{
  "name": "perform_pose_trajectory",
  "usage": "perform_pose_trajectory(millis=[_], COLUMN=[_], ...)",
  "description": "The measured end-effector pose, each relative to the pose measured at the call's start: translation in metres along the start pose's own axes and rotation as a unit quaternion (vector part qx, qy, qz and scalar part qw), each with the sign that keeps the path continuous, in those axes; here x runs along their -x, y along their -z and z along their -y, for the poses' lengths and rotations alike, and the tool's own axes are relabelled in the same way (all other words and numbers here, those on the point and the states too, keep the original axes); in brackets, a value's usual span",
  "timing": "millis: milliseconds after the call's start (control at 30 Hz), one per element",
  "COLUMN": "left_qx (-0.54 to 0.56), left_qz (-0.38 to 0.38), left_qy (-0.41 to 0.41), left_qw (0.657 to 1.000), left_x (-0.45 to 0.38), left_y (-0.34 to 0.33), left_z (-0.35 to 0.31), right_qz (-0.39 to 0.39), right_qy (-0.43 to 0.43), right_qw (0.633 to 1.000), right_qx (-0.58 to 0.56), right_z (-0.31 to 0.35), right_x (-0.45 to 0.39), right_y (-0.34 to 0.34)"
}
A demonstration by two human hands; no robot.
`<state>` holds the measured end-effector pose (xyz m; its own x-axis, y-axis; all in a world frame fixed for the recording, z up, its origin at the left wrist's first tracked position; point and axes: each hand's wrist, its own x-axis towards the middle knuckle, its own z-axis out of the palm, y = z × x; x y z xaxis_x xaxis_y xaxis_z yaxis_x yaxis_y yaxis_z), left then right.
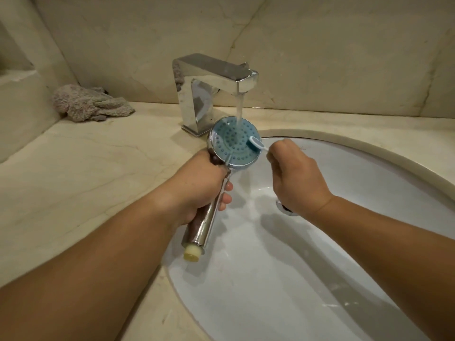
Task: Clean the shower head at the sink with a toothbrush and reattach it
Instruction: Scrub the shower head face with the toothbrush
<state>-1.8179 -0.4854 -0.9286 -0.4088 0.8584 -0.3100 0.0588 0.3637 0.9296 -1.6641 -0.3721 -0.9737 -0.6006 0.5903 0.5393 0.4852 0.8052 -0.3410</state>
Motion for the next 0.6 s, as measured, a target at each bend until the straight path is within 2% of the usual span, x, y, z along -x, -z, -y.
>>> perform_pose_trajectory(millis=[200,367,500,600], left_qx=[0.128,0.141,0.176,0.195], left_qz=[0.031,0.049,0.104,0.1], left_qy=[0.061,0.053,0.074,0.099], left_qw=[0.989,0.987,0.976,0.971], left_x=[-0.001,-0.004,-0.003,-0.006], left_y=[-0.001,-0.003,-0.001,-0.001], left_z=[-0.002,-0.002,-0.007,-0.008], right_qz=[0.04,0.03,0.009,0.011], right_qy=[-0.041,-0.066,-0.079,-0.082], right_qw=[0.997,0.988,0.987,0.989], right_qx=[-0.052,-0.133,-0.137,-0.124], right_z=[0.014,0.019,0.017,0.017], right_x=[0.002,-0.001,-0.002,-0.003], right_y=[0.0,-0.002,-0.001,-0.001])
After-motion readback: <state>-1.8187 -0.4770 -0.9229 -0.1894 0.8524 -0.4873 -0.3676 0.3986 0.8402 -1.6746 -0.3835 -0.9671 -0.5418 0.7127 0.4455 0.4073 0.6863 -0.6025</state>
